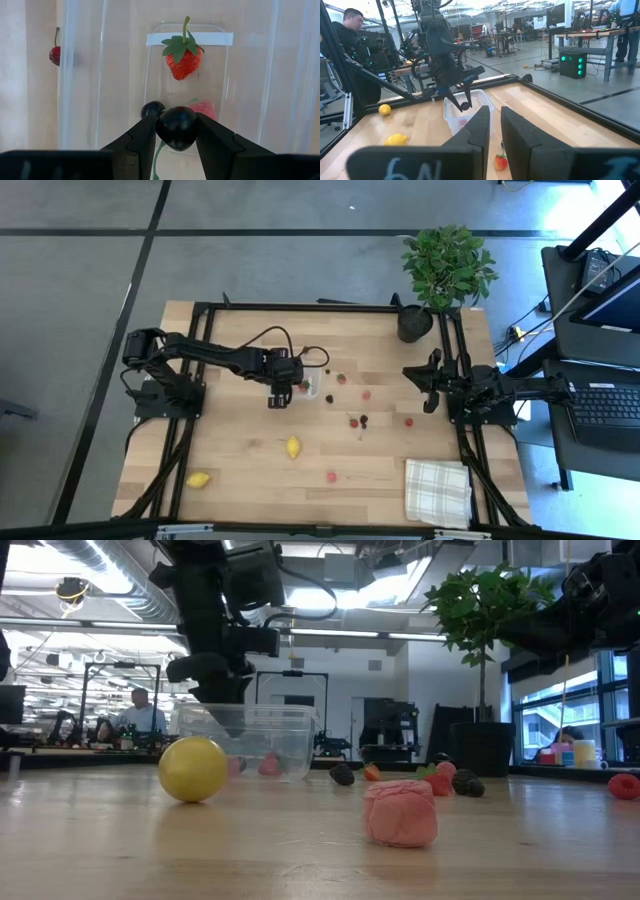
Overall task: Pick and placing Produce into tupperware
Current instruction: Put the black cherry into the transparent bin
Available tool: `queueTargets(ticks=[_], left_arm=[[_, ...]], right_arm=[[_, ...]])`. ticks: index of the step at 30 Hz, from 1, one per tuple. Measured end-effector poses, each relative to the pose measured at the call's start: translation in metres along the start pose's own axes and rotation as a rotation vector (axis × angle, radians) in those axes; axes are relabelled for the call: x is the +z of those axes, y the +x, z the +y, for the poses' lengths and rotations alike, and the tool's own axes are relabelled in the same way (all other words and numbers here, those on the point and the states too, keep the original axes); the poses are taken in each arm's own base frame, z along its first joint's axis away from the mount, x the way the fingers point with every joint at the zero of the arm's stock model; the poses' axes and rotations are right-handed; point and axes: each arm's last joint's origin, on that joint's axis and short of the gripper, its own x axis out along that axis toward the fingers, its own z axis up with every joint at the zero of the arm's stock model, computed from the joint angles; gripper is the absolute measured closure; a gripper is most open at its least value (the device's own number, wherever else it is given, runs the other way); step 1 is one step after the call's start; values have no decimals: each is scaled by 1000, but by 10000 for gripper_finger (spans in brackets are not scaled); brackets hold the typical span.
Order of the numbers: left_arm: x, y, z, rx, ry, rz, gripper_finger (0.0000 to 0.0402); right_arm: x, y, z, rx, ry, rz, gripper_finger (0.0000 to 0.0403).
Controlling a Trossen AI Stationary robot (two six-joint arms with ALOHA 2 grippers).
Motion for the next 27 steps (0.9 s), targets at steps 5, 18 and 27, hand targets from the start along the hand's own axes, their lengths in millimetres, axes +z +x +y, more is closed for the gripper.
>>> queueTargets(ticks=[5,18,27], left_arm=[[0,0,0,0,0,0,280],[0,0,-1,-31,-25,-3,280],[0,0,-1,-32,-27,-3,234]], right_arm=[[0,0,0,0,0,0,352],[0,0,0,0,0,-1,352],[0,0,0,0,0,0,352]])
